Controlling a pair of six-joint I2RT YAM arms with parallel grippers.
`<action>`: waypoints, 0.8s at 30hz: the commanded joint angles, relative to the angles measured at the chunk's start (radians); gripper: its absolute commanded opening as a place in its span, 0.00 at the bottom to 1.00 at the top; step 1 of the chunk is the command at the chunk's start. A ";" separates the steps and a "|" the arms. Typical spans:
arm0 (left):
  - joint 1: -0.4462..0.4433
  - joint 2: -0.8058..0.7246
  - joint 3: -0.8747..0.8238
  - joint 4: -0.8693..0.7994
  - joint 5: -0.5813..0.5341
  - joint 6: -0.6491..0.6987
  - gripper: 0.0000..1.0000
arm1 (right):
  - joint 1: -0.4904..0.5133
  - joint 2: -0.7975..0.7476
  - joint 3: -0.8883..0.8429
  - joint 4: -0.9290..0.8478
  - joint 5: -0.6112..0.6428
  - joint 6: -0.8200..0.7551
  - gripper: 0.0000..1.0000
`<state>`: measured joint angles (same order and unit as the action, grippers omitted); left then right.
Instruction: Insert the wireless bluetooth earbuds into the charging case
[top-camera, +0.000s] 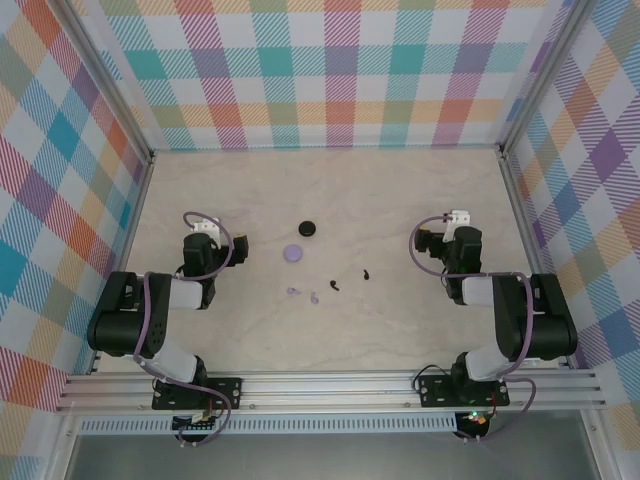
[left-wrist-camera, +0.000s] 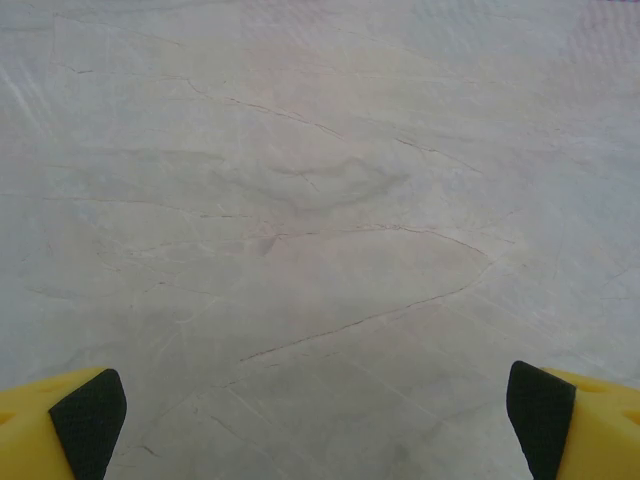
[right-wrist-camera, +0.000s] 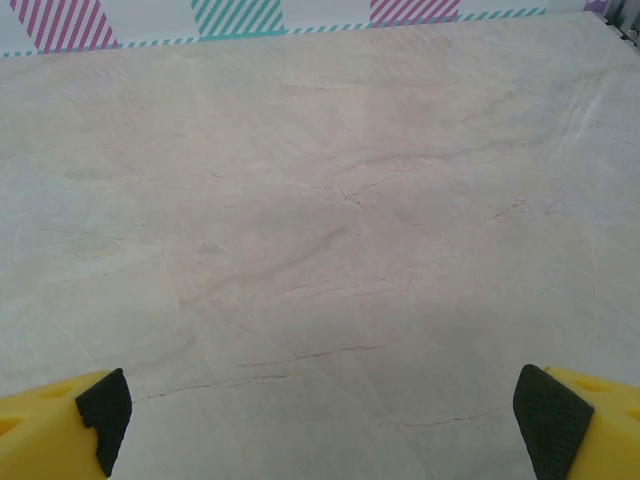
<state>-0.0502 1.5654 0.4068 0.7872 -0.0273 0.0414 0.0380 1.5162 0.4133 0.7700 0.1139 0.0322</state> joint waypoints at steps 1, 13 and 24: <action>-0.002 0.001 0.018 0.009 -0.007 -0.008 1.00 | -0.008 0.003 -0.001 0.035 -0.014 -0.003 1.00; -0.002 0.000 0.020 0.009 -0.007 -0.008 1.00 | -0.008 0.003 -0.001 0.034 -0.016 -0.003 1.00; -0.002 -0.064 0.045 -0.089 -0.047 -0.027 1.00 | -0.007 -0.054 0.036 -0.079 0.019 0.008 1.00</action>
<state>-0.0498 1.5570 0.4145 0.7551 -0.0387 0.0376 0.0380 1.5105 0.4156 0.7498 0.1184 0.0334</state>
